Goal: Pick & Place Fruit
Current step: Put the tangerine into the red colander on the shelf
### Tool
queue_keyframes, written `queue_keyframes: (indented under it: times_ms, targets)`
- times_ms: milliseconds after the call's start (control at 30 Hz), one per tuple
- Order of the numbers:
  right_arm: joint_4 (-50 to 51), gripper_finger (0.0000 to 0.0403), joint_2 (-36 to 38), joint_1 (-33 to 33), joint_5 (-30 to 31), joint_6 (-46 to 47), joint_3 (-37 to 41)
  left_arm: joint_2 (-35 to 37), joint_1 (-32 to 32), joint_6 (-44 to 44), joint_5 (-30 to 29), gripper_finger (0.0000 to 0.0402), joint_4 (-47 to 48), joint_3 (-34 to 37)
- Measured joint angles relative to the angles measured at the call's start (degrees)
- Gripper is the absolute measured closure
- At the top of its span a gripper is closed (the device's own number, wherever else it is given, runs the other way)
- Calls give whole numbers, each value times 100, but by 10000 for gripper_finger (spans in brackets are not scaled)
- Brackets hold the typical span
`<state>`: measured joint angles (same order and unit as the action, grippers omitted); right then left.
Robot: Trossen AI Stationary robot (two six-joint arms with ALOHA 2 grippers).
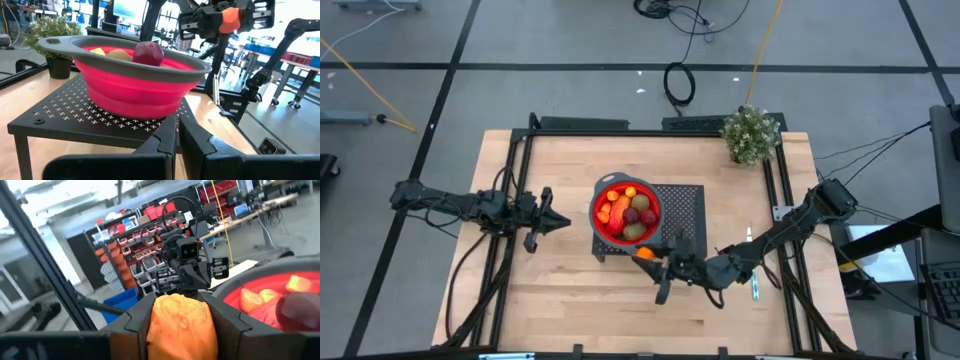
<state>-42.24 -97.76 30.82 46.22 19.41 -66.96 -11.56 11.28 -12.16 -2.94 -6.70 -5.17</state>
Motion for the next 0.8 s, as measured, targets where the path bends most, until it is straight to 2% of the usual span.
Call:
queue_keyframes:
  times_ms: [233,533,633,800]
  targets:
    - [0,270,0,-249,-51,816,0,-1,0,-2,-9,382,-335,0]
    - [-301,270,0,-721,-1034,1671,0,-1,0,153,-9,379,-1260,0]
    - [-372,270,0,-839,-1063,1983,0,-5,0,151,-9,364,-1550,0]
    - [-511,270,0,-991,-1239,2243,0,-5,1,127,-11,314,-2008,0]
